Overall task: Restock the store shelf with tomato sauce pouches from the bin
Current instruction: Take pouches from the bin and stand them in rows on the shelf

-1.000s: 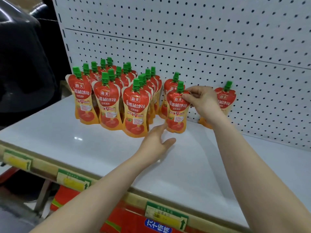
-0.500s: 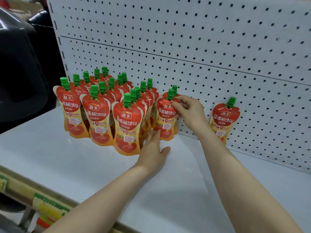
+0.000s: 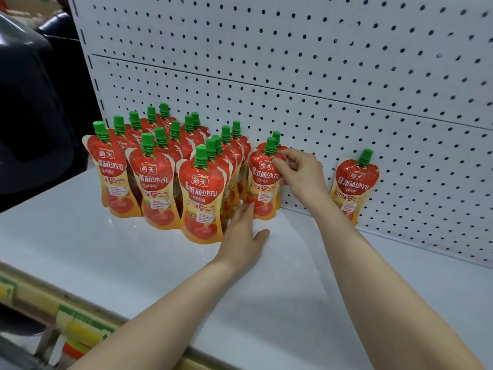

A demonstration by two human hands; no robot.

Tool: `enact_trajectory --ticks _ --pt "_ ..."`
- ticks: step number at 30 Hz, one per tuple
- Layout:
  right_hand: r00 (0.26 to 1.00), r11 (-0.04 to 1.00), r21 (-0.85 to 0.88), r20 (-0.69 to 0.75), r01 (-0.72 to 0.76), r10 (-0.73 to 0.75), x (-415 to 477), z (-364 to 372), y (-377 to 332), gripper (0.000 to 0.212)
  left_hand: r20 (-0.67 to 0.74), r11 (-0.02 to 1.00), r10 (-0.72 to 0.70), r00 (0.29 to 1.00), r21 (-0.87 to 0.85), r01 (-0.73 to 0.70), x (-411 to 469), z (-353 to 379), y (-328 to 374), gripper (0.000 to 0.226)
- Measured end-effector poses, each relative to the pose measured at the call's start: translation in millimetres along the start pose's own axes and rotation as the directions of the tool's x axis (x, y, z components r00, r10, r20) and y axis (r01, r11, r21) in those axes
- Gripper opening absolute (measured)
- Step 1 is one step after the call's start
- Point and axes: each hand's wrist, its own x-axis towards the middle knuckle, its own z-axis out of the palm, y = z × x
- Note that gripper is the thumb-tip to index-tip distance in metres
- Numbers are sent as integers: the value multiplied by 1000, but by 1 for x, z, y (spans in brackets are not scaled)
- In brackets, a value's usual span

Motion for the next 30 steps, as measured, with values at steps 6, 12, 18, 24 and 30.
enact_trajectory --ticks 6,12,18,24,30 --pt "997 986 -166 -69 14 -26 -33 -17 -10 28 23 999 -9 1000 -42 10 -5 -8 2 64" --pt "980 942 -320 -194 -97 35 -135 -42 -24 27 62 972 127 990 -208 -112 -53 -40 22 38" --pt "925 887 -404 -374 -222 61 -296 -51 -48 20 163 903 301 940 -365 -226 -143 -55 27 22" --pt "753 839 -353 -651 -414 97 -488 -33 -46 18 301 841 403 864 -495 -219 -253 -25 18 21" --pt "529 667 -97 -697 -739 485 -656 3 13 18 568 907 378 731 -384 -171 -332 68 -19 25"
